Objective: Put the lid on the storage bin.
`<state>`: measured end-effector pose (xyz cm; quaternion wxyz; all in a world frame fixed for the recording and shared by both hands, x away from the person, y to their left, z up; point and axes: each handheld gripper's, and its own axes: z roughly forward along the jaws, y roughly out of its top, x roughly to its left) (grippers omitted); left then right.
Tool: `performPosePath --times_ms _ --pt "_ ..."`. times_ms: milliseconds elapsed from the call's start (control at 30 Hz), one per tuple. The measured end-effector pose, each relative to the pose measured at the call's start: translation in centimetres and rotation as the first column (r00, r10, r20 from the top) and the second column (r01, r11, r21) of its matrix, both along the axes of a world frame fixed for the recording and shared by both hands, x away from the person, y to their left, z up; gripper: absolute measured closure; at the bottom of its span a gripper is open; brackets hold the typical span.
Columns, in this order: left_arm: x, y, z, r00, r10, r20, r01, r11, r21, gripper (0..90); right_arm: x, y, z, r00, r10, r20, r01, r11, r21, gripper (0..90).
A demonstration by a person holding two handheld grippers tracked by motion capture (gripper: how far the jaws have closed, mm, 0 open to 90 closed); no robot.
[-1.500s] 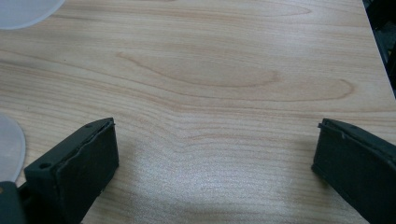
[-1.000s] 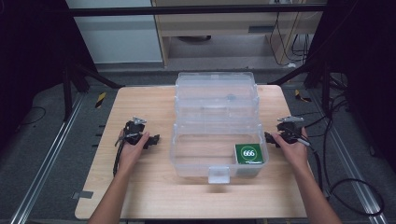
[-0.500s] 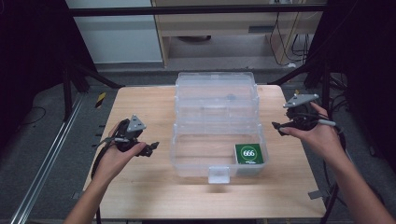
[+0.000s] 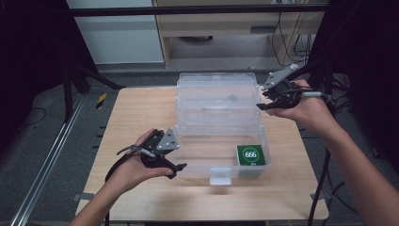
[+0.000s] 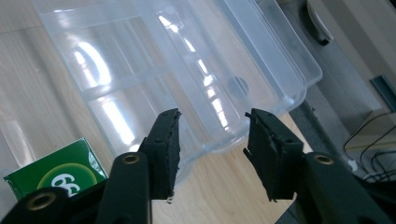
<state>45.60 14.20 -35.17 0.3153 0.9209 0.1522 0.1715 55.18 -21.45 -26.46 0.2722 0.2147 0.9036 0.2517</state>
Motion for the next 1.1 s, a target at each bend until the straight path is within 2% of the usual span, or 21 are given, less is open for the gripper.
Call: performPosePath --times_ms 100,200,300,400,467,533,567,600,667,733,800,833,900,933,967,1000,1067,1100 --pt "0.0 -0.8 -0.1 0.9997 -0.023 -0.01 0.023 0.9997 0.0 7.7 0.6 1.3 0.2 0.9992 0.038 -0.01 -0.039 0.999 -0.039 59.6" --pt "0.2 -1.3 -0.5 0.9982 -0.048 -0.034 0.049 0.9986 0.019 8.7 1.7 2.8 -0.2 0.9965 0.077 -0.033 -0.08 0.992 -0.098 60.1" --pt "0.4 -1.7 -1.0 0.9964 -0.067 -0.053 0.068 0.9973 0.028 8.9 3.0 3.8 -1.1 0.9936 0.095 -0.061 -0.103 0.983 -0.154 56.2" --pt "0.4 -2.1 -1.5 0.9949 -0.078 -0.064 0.081 0.9961 0.035 8.8 4.0 4.5 -2.1 0.9902 0.105 -0.093 -0.12 0.976 -0.18 49.2" --pt "0.4 -2.3 -1.8 0.9943 -0.078 -0.073 0.08 0.9964 0.027 8.8 4.4 4.9 -2.6 0.9884 0.113 -0.101 -0.132 0.969 -0.208 45.6" --pt "0.5 -2.5 -2.1 0.9928 -0.09 -0.08 0.092 0.9954 0.024 9.1 4.7 5.3 -3.1 0.9853 0.133 -0.107 -0.156 0.955 -0.25 43.6" --pt "0.5 -2.7 -2.2 0.9922 -0.095 -0.081 0.097 0.9949 0.026 9.2 4.9 5.5 -3.6 0.983 0.138 -0.121 -0.168 0.944 -0.283 43.2" --pt "0.6 -2.8 -2.3 0.9916 -0.098 -0.084 0.101 0.9944 0.03 9.2 4.9 5.5 -3.6 0.983 0.138 -0.121 -0.168 0.944 -0.283 43.2" --pt "0.7 -3.0 -2.5 0.9906 -0.1 -0.093 0.103 0.9942 0.031 9.2 5.1 5.8 -3.9 0.9806 0.145 -0.132 -0.179 0.938 -0.298 47.8" --pt "0.8 -3.3 -2.9 0.9863 -0.108 -0.124 0.111 0.9937 0.016 9.0 5.3 5.9 -4.0 0.9785 0.146 -0.146 -0.184 0.937 -0.297 56.7" --pt "0.9 -3.4 -3.2 0.985 -0.113 -0.131 0.116 0.9929 0.022 12.4 5.5 6.0 -4.2 0.9779 0.154 -0.141 -0.19 0.939 -0.288 61.6" --pt "1.0 -3.5 -3.4 0.9851 -0.108 -0.134 0.113 0.993 0.034 13.8 5.5 6.1 -4.2 0.977 0.154 -0.147 -0.192 0.936 -0.294 64.0" --pt "1.2 -3.6 -3.7 0.9829 -0.117 -0.142 0.125 0.9907 0.053 19.9 5.6 6.2 -4.3 0.9747 0.159 -0.157 -0.201 0.931 -0.305 69.0" --pt "1.3 -3.6 -3.8 0.9816 -0.12 -0.148 0.13 0.9899 0.058 23.7 5.7 6.2 -4.3 0.9756 0.162 -0.148 -0.201 0.931 -0.305 72.8" --pt "1.3 -3.6 -3.9 0.9803 -0.123 -0.155 0.134 0.9886 0.068 31.5 5.7 6.3 -4.2 0.9742 0.167 -0.152 -0.207 0.93 -0.304 75.6" --pt "1.4 -3.6 -4.0 0.9794 -0.127 -0.157 0.14 0.9873 0.076 31.5 5.7 6.3 -4.2 0.9742 0.167 -0.152 -0.207 0.93 -0.304 75.6" --pt "1.4 -3.6 -4.1 0.9754 -0.134 -0.175 0.149 0.9855 0.08 39.7 5.7 6.4 -4.2 0.9742 0.168 -0.15 -0.208 0.927 -0.311 76.3" --pt "1.5 -3.6 -4.1 0.9734 -0.14 -0.182 0.159 0.9826 0.096 42.5 5.6 6.5 -4.2 0.9744 0.167 -0.151 -0.207 0.927 -0.313 76.6"
